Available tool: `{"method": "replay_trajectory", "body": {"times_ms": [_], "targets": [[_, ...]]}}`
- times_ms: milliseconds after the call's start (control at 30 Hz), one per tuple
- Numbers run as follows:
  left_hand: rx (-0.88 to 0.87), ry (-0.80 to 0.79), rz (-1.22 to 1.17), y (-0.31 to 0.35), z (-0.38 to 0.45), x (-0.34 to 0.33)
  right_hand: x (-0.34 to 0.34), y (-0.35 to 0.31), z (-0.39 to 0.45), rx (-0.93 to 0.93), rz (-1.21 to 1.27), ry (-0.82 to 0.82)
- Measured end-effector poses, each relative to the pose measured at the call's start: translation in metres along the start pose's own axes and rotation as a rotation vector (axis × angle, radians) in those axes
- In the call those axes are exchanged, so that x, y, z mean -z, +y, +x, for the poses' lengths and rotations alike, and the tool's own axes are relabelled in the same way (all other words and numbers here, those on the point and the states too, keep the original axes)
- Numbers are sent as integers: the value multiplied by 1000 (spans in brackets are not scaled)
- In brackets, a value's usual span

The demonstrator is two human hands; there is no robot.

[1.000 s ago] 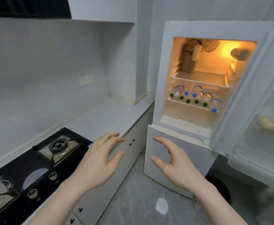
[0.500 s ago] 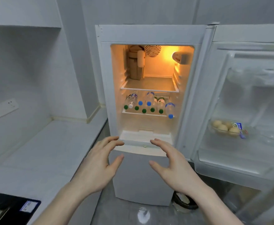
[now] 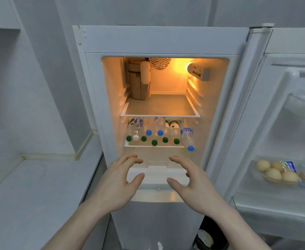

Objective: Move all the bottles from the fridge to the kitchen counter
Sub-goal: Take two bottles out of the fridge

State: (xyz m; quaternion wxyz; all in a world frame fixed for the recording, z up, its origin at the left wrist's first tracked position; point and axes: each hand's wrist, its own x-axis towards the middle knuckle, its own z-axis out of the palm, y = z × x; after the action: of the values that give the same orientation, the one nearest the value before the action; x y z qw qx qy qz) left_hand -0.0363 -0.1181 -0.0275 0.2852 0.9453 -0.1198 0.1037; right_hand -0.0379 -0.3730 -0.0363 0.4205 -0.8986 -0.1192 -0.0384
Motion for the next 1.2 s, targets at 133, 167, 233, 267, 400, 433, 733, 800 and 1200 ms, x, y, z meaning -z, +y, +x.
{"method": "replay_trajectory", "body": {"times_ms": [133,167,233,267,400,433,733,800,1200], "targets": [[23,-17,-35,-16,54,-13,-4,17,55,-18,2,25],[32,-21,-33,-18,67,-17,-6,22,68,-21,0,24],[68,-23,-16,-25,94,-27,-9,33,98,-19,4,10],[88,-26,-14,-26,102,-31,-11,37,108,-23,2,5],[163,-44,-56,-40,151,-48,-12,63,166,-55,49,-20],[188,-47,-77,-44,162,-53,-13,70,179,-57,64,-11],[531,-128,-393,-63,245,-111,-29,107,270,-219,126,-21],[561,-133,-403,-68,263,-114,-33,109,285,-235,96,-28],[653,-224,-233,-106,321,-136,-62,118,347,-321,24,-35]]}}
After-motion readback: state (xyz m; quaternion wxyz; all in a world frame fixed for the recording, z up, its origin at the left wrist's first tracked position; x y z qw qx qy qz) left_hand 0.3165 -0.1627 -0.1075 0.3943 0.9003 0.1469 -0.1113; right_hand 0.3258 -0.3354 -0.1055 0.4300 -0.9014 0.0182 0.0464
